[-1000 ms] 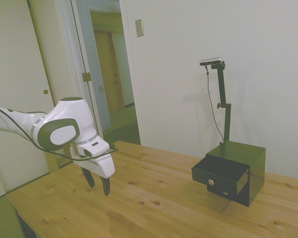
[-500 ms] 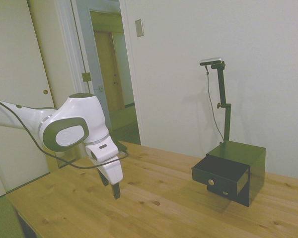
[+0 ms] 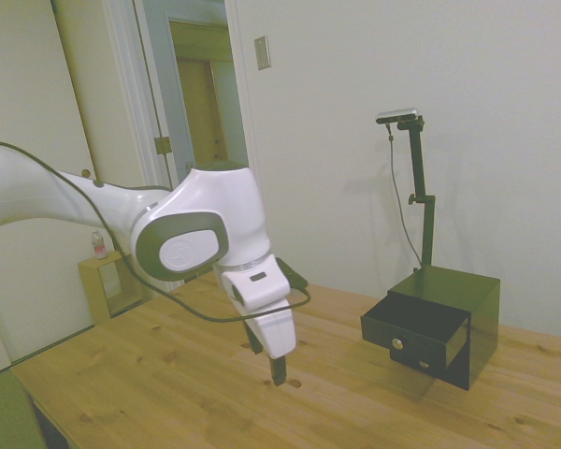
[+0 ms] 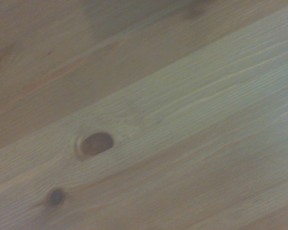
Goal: Close the top drawer
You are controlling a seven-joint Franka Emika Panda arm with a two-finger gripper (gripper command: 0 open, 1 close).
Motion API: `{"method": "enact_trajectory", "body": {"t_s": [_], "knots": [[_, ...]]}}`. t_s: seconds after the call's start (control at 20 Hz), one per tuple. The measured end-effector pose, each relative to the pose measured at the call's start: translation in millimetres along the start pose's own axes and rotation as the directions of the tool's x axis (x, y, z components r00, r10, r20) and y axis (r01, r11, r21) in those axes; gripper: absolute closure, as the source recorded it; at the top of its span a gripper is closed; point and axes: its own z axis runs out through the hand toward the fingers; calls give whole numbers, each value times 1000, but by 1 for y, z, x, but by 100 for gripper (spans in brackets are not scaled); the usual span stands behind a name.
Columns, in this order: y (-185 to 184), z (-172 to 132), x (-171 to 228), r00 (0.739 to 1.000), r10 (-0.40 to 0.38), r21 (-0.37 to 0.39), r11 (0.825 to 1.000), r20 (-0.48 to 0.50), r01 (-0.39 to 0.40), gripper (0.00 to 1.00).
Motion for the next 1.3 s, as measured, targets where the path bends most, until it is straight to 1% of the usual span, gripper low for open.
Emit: {"method": "enact_trajectory", "body": {"t_s": [0.25, 0.35, 0.5, 0.55, 0.9, 1.3], "knots": [[-12, 7, 50, 999, -39, -33, 999, -18, 38, 0], [-20, 9, 67, 997, -74, -46, 996, -24, 73, 0], [-32, 15, 82, 993, -117, -68, 991, -20, 115, 0], [-37, 16, 86, 992, -121, -74, 990, -21, 119, 100], [-60, 15, 108, 993, -117, -76, 991, -32, 114, 100], [-68, 31, 118, 994, -109, -88, 990, -25, 107, 100]]}}
